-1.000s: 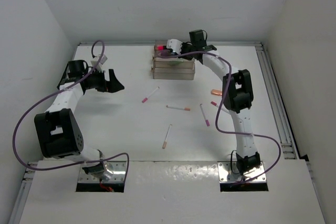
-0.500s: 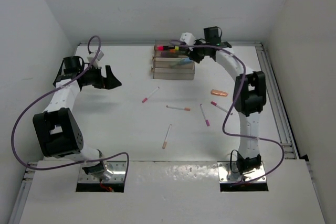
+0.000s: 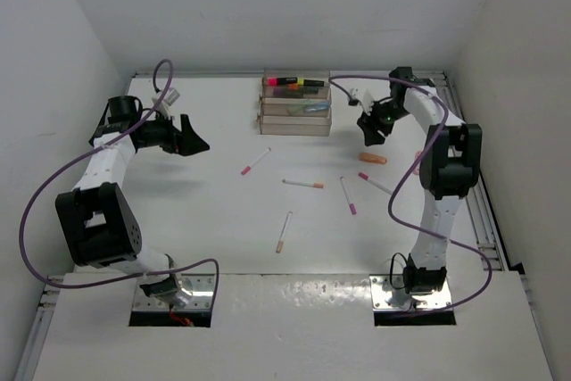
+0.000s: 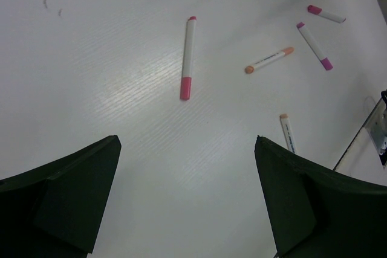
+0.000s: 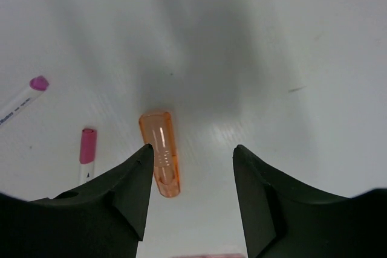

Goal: Sort the stationery into containers
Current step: Pick up the stationery from the center of the board.

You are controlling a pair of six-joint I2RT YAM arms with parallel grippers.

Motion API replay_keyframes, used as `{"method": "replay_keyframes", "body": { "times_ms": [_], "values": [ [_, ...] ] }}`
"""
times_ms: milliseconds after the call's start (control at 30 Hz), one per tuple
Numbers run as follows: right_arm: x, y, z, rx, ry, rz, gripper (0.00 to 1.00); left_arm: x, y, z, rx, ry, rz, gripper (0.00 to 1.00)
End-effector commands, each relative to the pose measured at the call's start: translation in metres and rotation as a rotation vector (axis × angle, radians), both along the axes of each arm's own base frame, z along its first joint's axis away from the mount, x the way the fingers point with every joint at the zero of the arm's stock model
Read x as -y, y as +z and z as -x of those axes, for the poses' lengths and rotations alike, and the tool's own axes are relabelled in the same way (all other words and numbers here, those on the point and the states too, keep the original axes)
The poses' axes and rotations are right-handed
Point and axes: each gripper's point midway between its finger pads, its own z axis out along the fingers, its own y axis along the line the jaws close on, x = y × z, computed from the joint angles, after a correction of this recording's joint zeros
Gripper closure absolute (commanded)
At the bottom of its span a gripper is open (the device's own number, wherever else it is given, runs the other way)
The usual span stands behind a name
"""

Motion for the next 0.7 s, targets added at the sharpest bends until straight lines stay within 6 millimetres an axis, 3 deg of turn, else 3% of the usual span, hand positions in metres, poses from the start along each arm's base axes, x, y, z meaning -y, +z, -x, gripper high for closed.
{"method": "replay_keyframes", "body": {
  "times_ms": [0, 200, 467, 567, 667],
  "values": [
    [-0.001, -0.011, 0.012, -0.04, 0.036, 0.014, 0.45, -0.001, 0.019, -0.003, 0.088, -0.025, -0.01, 0.0],
    [0.004, -0.036, 0.029, -0.064, 0.037, 0.044, 0.42, -0.001, 0.014, -0.003, 0.069, -0.018, -0.004, 0.0],
    [0.008, -0.055, 0.037, -0.086, 0.054, 0.087, 0.41, -0.002, 0.013, -0.006, 0.063, -0.006, -0.002, 0.0],
    [0.011, -0.063, 0.038, -0.078, 0.062, 0.119, 0.43, -0.003, 0.012, -0.007, 0.064, -0.001, -0.005, 0.0],
    [0.01, -0.067, 0.035, -0.044, 0.071, 0.15, 0.51, -0.003, 0.012, -0.006, 0.064, -0.004, -0.003, 0.0]
  ]
}}
